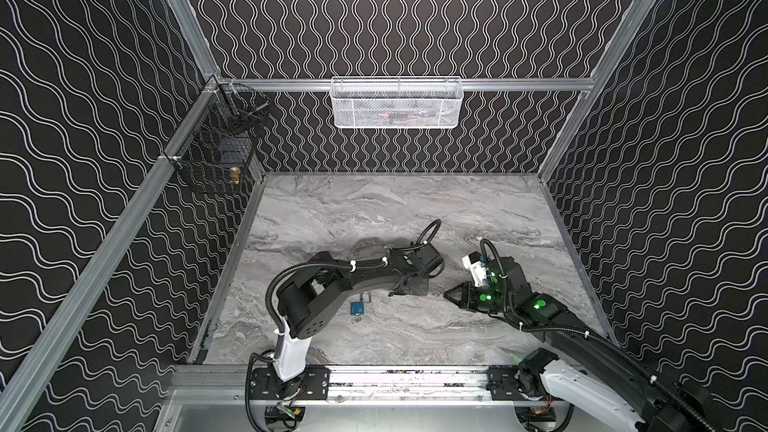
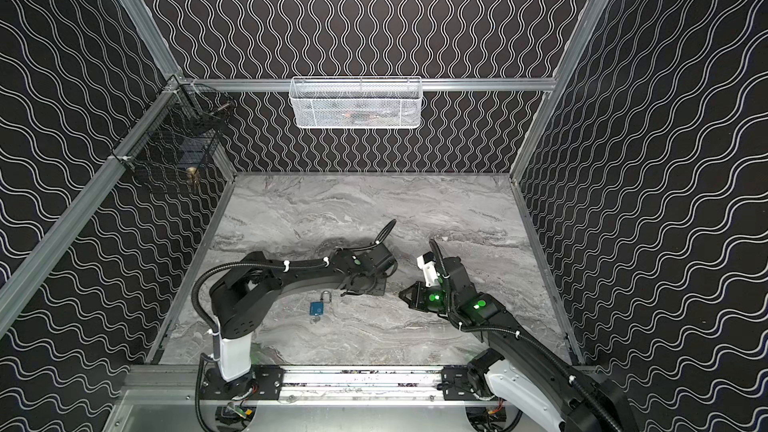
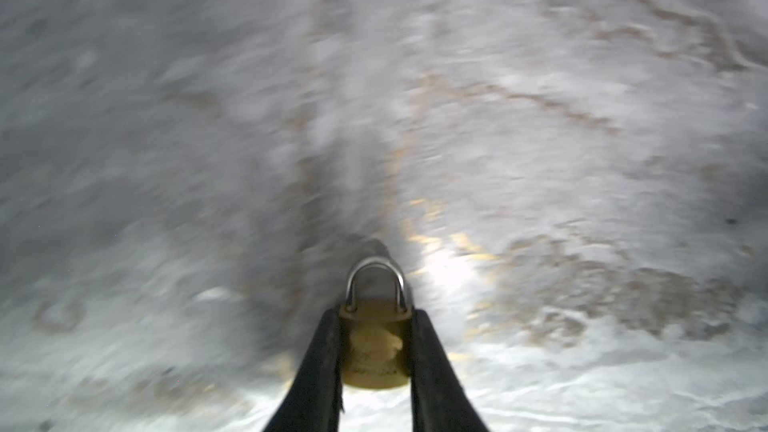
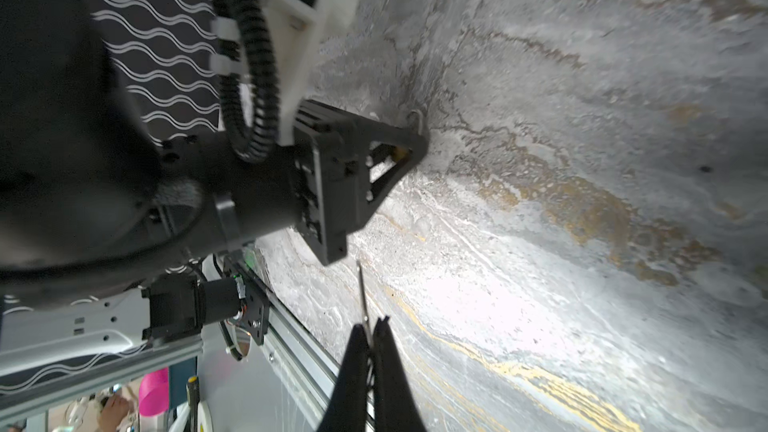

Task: Unlock with the key
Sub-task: 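Lift the brass padlock with the left gripper while the right holds the key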

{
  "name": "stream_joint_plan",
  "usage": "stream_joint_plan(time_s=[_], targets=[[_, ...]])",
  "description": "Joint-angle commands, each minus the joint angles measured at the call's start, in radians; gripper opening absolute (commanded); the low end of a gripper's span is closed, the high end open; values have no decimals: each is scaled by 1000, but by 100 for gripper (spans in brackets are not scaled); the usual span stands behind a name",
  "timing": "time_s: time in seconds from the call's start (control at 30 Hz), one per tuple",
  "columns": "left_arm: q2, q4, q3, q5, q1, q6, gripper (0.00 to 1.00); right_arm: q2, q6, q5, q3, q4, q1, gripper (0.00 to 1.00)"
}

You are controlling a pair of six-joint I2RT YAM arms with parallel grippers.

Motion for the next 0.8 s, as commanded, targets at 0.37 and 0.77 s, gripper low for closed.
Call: stream_joint_plan(time_s=[0.37,0.77], targets=[[-147,-246,-197,-31,1,-225,26,147,63,-71,-39,257,154,0],[-130,-256,-189,-4,-9,-226,40,138,59,-53,-38,247,165,0]])
